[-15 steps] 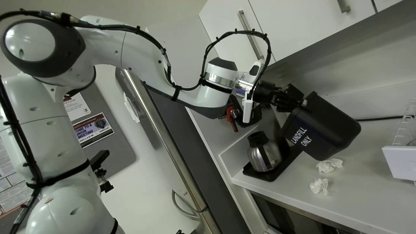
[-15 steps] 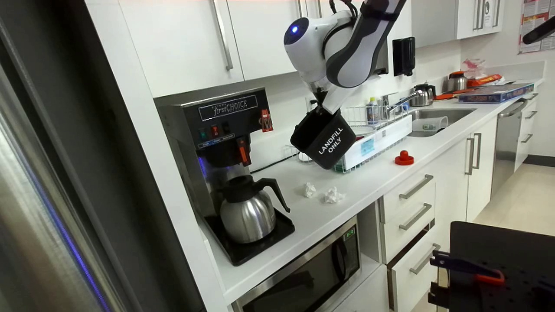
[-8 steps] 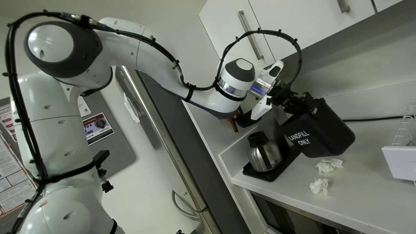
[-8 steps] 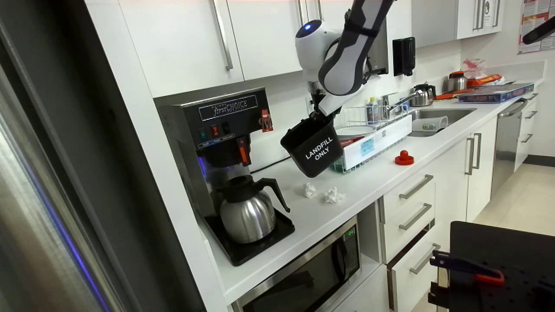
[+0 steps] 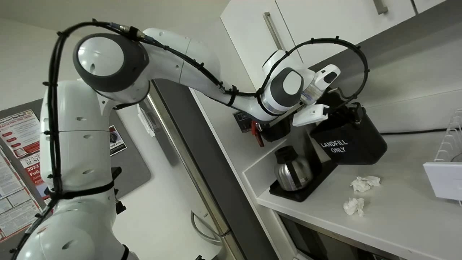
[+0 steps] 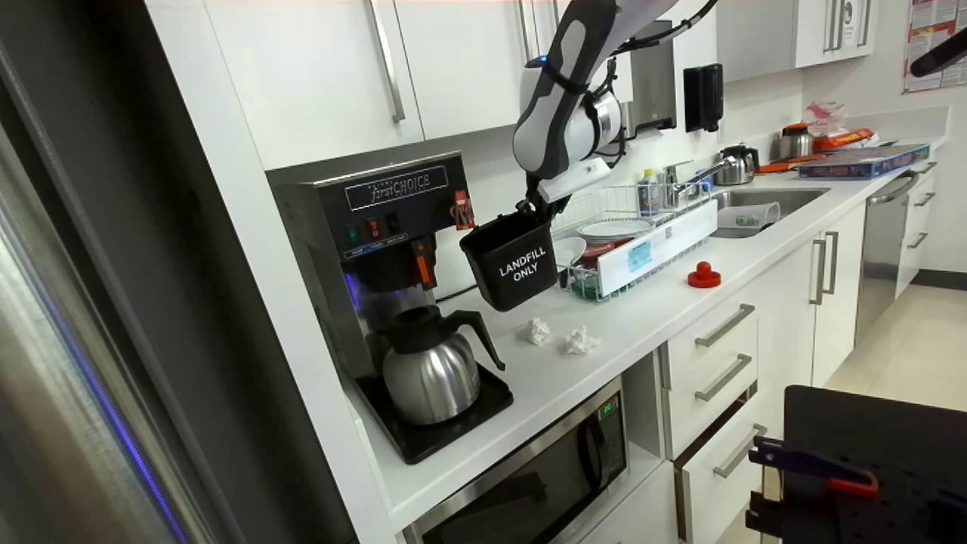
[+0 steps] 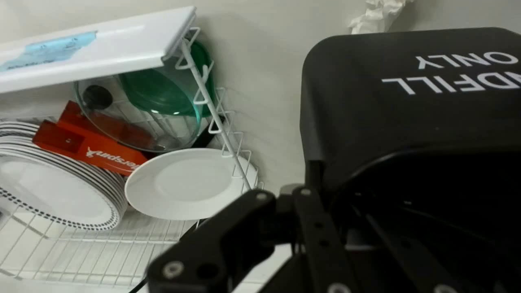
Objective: Pour the contents from black bin onto the countertop
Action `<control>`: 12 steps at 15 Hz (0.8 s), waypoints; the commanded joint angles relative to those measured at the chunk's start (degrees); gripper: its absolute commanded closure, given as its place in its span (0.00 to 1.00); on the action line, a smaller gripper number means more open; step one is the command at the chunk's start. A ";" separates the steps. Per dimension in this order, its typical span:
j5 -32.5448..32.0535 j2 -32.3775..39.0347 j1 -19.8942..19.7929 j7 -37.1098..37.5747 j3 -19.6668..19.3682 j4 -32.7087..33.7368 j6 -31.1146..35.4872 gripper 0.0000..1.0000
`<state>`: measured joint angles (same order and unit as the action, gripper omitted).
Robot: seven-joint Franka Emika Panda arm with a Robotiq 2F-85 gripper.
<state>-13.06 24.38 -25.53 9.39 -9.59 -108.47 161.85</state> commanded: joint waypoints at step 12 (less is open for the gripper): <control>14.12 18.43 5.00 2.53 -5.61 21.68 -4.67 0.98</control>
<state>-1.93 37.02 -20.87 10.63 -14.68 -95.73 161.10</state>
